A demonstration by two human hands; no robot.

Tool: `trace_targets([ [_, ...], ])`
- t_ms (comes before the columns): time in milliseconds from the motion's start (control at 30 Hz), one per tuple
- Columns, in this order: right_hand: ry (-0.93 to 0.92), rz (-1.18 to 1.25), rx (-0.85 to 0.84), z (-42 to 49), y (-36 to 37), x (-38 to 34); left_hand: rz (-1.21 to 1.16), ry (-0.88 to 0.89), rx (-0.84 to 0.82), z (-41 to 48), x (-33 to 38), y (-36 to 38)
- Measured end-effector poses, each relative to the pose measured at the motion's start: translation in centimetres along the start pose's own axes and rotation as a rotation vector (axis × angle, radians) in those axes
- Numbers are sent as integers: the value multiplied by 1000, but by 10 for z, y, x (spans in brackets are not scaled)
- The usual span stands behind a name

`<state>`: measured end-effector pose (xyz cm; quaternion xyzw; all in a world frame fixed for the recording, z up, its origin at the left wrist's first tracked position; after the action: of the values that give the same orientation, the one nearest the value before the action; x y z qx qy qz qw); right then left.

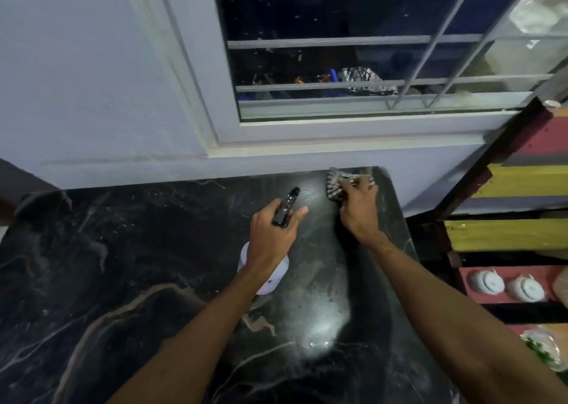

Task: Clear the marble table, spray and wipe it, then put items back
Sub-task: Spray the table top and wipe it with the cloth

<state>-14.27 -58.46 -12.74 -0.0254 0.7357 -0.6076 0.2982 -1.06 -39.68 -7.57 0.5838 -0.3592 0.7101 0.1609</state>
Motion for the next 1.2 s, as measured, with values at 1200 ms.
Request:
trace_targets([
  [1200,-124,124,-151,-95,-3,7,169,-341,272,-130,-15,-36],
])
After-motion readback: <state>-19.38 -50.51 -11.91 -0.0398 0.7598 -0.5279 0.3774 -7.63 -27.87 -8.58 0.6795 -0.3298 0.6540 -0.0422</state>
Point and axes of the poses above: each hand's wrist, its own z-axis towards the middle knuckle, its own y-axis out of the palm, x = y × z, the point moved 6 cm from there along z, towards the middle knuckle, and after that the axes turned 1 degree about y, right-handed, at the moved point
